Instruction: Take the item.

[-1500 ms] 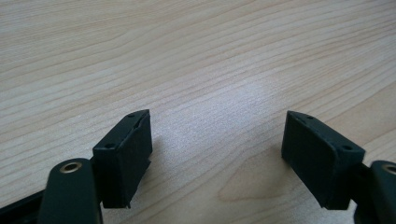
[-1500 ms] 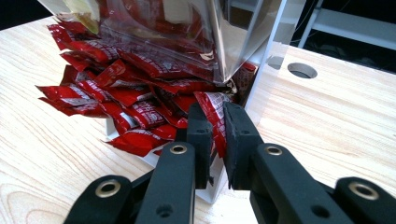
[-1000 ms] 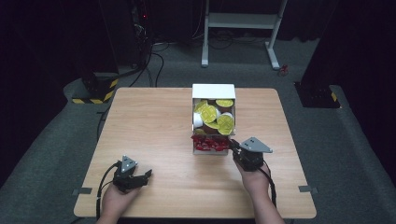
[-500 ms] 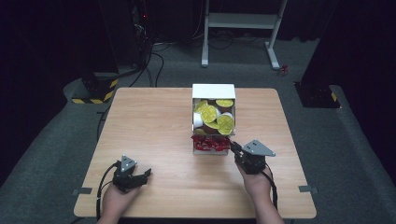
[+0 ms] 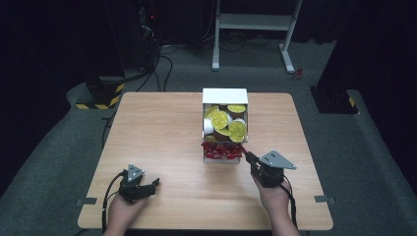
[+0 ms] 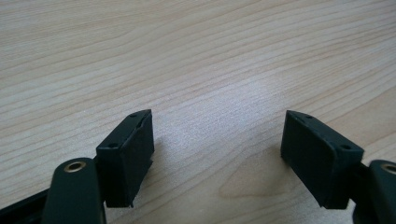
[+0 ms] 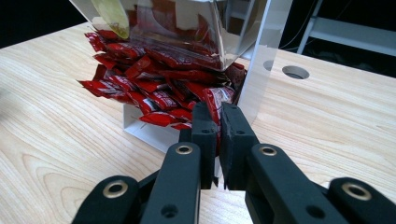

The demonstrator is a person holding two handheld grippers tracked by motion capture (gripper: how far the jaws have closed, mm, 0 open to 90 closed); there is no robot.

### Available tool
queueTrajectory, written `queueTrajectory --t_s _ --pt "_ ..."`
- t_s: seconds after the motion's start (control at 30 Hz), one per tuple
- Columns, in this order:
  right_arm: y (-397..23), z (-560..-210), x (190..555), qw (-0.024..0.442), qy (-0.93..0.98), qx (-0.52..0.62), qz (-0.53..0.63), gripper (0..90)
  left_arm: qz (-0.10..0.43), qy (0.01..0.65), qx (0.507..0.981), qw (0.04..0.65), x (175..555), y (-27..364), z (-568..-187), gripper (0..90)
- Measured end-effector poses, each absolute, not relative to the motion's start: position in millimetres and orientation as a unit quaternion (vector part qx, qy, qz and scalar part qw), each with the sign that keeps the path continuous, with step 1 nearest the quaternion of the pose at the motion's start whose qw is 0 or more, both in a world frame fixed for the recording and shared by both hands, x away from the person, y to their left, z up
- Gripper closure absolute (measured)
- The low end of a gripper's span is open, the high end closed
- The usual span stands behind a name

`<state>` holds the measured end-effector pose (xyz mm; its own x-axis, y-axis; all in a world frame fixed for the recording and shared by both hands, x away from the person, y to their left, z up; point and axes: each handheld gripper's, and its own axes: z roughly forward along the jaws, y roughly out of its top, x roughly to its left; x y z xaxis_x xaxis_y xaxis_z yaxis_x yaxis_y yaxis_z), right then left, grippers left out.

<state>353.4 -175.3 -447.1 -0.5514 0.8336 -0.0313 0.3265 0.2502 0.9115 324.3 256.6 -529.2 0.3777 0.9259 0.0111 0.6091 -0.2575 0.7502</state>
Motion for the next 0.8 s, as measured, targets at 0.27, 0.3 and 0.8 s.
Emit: queueTrajectory --t_s 0.27,0.3,0.8 --pt "-179 -443 346 0.273 0.74 0.39 0.475 86.7 0.23 0.503 0.76 0.34 325 256 -529 24.2" --pt "-180 -442 345 0.275 0.739 0.389 0.476 86.9 0.229 0.503 0.761 0.34 325 255 -529 24.1" --pt "-195 -435 333 0.285 0.732 0.395 0.477 88.1 0.23 0.507 0.759 0.338 330 254 -529 22.9"
